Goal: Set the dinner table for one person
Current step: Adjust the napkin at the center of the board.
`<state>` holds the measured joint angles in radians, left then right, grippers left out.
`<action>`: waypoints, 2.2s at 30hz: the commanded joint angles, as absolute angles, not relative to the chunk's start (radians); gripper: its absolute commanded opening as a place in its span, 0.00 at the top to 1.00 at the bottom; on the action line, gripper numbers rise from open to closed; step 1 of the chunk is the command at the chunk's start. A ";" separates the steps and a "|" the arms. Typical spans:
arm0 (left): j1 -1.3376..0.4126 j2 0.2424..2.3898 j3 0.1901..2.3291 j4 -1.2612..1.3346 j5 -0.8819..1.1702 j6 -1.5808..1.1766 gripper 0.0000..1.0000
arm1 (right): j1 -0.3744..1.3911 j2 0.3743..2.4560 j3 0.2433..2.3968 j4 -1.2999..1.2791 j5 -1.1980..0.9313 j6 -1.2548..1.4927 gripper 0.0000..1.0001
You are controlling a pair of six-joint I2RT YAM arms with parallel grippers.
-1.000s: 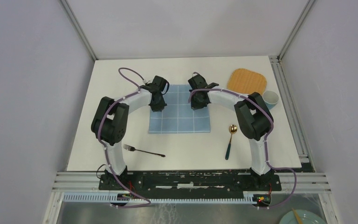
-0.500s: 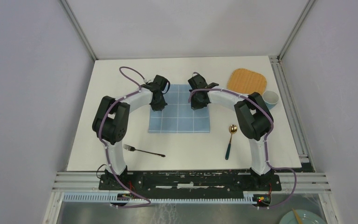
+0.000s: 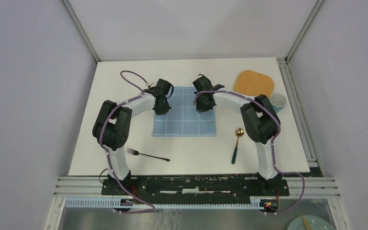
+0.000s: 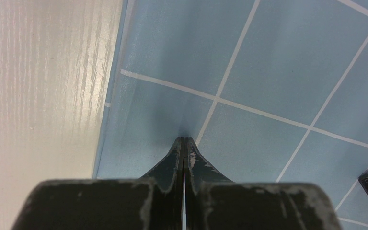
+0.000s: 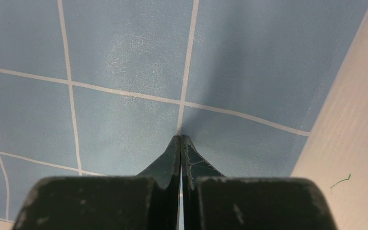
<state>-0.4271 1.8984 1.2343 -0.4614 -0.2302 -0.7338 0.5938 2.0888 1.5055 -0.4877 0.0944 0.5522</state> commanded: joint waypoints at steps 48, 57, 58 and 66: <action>-0.448 1.799 1.127 -0.502 -0.235 -0.793 0.98 | 0.582 2.190 1.656 -0.557 0.131 0.514 1.00; -0.452 1.783 1.156 -0.508 -0.275 -0.776 0.98 | 0.582 2.088 1.582 -0.518 0.165 0.518 0.98; -0.454 1.777 1.161 -0.502 -0.291 -0.767 0.98 | 0.584 2.068 1.567 -0.513 0.173 0.515 0.98; -0.456 1.717 1.204 -0.488 -0.438 -0.688 0.94 | 0.584 1.893 1.481 -0.444 0.204 0.494 0.91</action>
<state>-0.4522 1.8011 1.1492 -0.4953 -0.3321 -0.7456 0.5869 2.0228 1.4857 -0.5179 0.1623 0.5133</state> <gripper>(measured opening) 0.046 0.074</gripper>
